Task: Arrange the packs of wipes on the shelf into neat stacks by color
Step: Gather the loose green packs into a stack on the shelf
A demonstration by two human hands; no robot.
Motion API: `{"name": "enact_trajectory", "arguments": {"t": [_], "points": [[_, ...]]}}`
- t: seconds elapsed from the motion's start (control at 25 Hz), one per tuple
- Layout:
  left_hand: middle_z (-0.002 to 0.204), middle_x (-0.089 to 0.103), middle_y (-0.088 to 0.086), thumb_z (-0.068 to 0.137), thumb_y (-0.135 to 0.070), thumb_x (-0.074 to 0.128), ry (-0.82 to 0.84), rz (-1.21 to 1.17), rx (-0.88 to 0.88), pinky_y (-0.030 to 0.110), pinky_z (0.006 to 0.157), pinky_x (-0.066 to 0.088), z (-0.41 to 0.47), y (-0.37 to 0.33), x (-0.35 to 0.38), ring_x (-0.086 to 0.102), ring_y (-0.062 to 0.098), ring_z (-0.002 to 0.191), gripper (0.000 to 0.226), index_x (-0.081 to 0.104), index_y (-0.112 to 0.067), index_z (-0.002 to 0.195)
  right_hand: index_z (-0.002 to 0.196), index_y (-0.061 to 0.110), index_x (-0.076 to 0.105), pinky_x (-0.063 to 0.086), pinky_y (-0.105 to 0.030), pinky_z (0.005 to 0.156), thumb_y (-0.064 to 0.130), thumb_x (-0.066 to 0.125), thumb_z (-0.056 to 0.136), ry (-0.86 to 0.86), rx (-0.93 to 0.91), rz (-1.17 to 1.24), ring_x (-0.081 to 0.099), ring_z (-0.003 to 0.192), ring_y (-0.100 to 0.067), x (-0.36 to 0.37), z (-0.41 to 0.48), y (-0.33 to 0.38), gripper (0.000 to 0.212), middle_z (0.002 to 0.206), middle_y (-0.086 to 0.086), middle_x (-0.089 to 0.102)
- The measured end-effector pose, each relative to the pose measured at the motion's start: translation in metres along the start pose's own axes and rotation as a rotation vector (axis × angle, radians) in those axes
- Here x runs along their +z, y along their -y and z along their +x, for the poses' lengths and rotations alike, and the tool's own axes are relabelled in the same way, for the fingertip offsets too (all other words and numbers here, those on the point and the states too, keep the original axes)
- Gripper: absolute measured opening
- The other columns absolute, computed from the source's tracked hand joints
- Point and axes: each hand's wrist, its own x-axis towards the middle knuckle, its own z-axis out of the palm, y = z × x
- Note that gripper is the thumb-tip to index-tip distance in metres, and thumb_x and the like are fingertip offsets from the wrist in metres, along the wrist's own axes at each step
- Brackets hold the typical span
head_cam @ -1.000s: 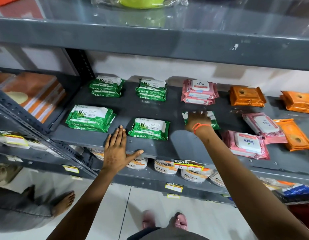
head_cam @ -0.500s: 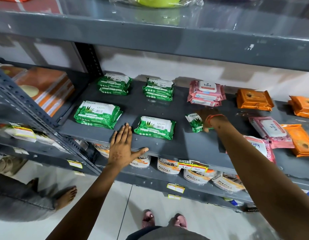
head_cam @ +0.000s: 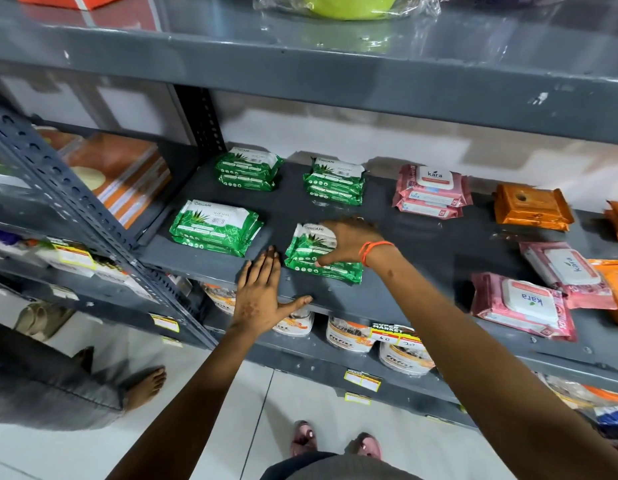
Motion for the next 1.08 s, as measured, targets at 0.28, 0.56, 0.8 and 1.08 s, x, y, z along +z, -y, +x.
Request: {"name": "enact_trajectory", "arguments": {"t": [0.28, 0.56, 0.8, 1.08], "points": [[0.157, 0.018, 0.002, 0.095, -0.053, 0.02, -0.075, -0.96, -0.269, 0.037, 0.119, 0.016, 0.024, -0.025, -0.03, 0.018, 0.018, 0.144, 0.062, 0.017, -0.018, 0.147, 0.151, 0.034, 0.014, 0.027, -0.058, 0.113, 0.07, 0.051, 0.078, 0.011, -0.019, -0.032, 0.019, 0.146, -0.03, 0.019, 0.0, -0.004, 0.089, 0.157, 0.001, 0.024], [0.136, 0.054, 0.011, 0.094, -0.036, 0.048, -0.135, -1.03, -0.331, 0.034, 0.108, 0.037, 0.056, -0.045, -0.037, 0.048, 0.022, 0.128, 0.045, 0.047, -0.012, 0.133, 0.152, 0.021, 0.018, 0.008, -0.046, 0.124, 0.047, 0.038, 0.097, -0.345, 0.243, 0.604, 0.005, 0.15, -0.029, 0.061, -0.013, -0.004, 0.064, 0.162, -0.01, 0.009], [0.115, 0.068, 0.017, 0.093, -0.032, 0.052, -0.265, -0.983, -0.319, 0.019, 0.082, 0.043, 0.052, -0.048, -0.026, 0.064, 0.024, 0.106, 0.038, 0.058, -0.01, 0.124, 0.151, 0.017, 0.023, 0.03, -0.036, 0.117, 0.03, 0.039, 0.101, -0.566, 0.463, 1.174, 0.034, 0.143, -0.026, 0.081, -0.008, 0.018, 0.054, 0.158, -0.009, 0.029], [0.119, 0.066, 0.014, 0.092, -0.035, 0.053, -0.283, -1.002, -0.343, 0.02, 0.089, 0.042, 0.061, -0.043, -0.025, 0.06, 0.023, 0.113, 0.04, 0.059, -0.01, 0.122, 0.15, 0.022, 0.024, 0.037, -0.04, 0.115, 0.033, 0.04, 0.1, -0.597, 0.471, 1.205, 0.043, 0.137, -0.027, 0.08, 0.004, 0.022, 0.054, 0.155, -0.007, 0.037]]}}
